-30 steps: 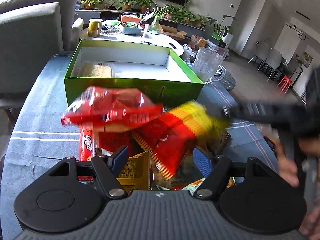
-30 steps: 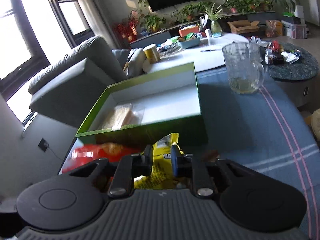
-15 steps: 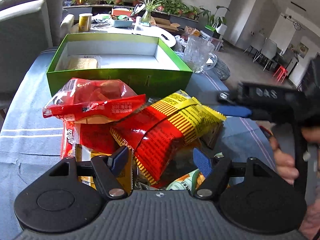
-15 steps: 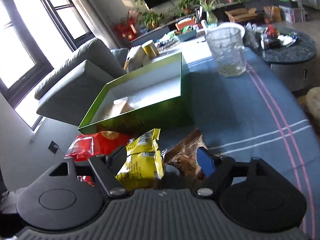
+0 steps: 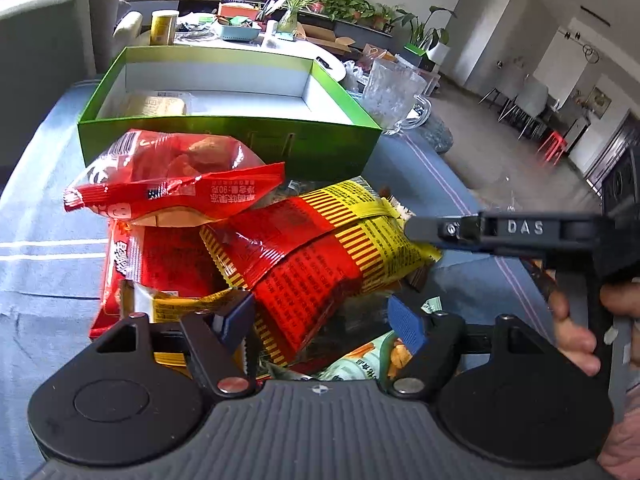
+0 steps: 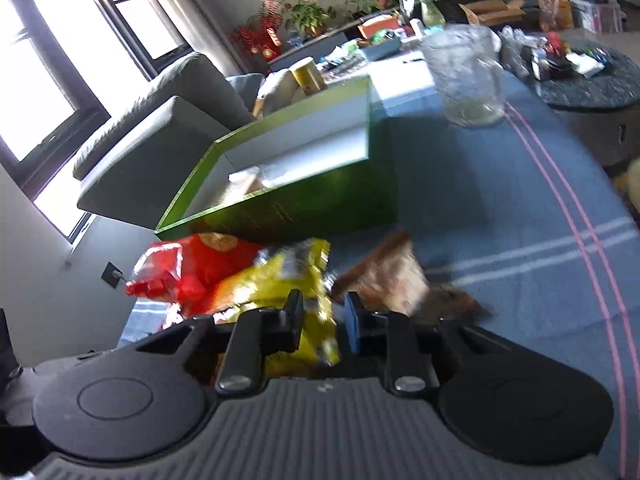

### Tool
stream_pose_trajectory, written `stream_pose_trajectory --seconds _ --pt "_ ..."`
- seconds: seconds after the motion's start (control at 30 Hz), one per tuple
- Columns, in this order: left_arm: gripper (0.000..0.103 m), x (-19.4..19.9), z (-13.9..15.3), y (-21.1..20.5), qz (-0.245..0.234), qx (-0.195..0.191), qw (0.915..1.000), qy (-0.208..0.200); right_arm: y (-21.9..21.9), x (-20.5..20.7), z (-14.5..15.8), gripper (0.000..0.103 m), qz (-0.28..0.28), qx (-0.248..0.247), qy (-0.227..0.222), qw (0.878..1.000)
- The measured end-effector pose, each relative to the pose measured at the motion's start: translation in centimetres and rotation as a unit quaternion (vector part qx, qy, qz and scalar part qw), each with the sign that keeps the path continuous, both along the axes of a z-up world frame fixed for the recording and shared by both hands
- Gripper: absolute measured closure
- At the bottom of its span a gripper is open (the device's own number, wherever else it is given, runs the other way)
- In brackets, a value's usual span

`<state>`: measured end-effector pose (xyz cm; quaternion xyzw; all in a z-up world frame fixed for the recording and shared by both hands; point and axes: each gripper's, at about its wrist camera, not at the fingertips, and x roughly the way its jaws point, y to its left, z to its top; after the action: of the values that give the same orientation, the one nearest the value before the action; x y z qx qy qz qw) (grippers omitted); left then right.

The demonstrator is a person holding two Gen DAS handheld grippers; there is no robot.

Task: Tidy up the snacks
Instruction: 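Grasp the red-and-yellow striped chip bag with the right gripper, then lift the chip bag into the green box and release it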

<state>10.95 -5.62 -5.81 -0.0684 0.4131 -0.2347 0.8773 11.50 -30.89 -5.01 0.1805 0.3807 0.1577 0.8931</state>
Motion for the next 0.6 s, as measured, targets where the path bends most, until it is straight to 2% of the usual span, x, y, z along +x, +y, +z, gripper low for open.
stream_pose_trajectory --seconds 0.17,0.2,0.27,0.3,0.4,0.6 --pt "0.030 0.3 -0.4 0.1 0.011 0.003 0.9999 0.011 -0.7 -0.3 0.0 0.052 -0.013 0.020 0.002 1.000" --pt "0.030 0.3 -0.5 0.1 0.012 0.004 0.9999 0.012 -0.8 -0.2 0.1 0.048 -0.015 0.025 0.001 1.000" --pt "0.030 0.5 -0.6 0.1 0.014 0.005 0.9998 0.015 -0.9 0.0 0.5 0.027 -0.023 0.034 -0.004 0.999" --pt "0.030 0.5 -0.6 0.1 0.015 0.005 0.9997 0.016 -1.0 0.1 0.7 0.024 -0.028 0.041 -0.010 0.999" --pt "0.030 0.7 -0.9 -0.2 0.016 0.008 0.9996 0.022 -0.8 0.6 1.4 0.024 -0.020 0.051 -0.024 0.998" --pt "0.033 1.2 -1.3 0.0 0.017 -0.005 0.9996 0.020 1.1 2.3 0.7 0.024 0.009 0.029 0.004 1.000"
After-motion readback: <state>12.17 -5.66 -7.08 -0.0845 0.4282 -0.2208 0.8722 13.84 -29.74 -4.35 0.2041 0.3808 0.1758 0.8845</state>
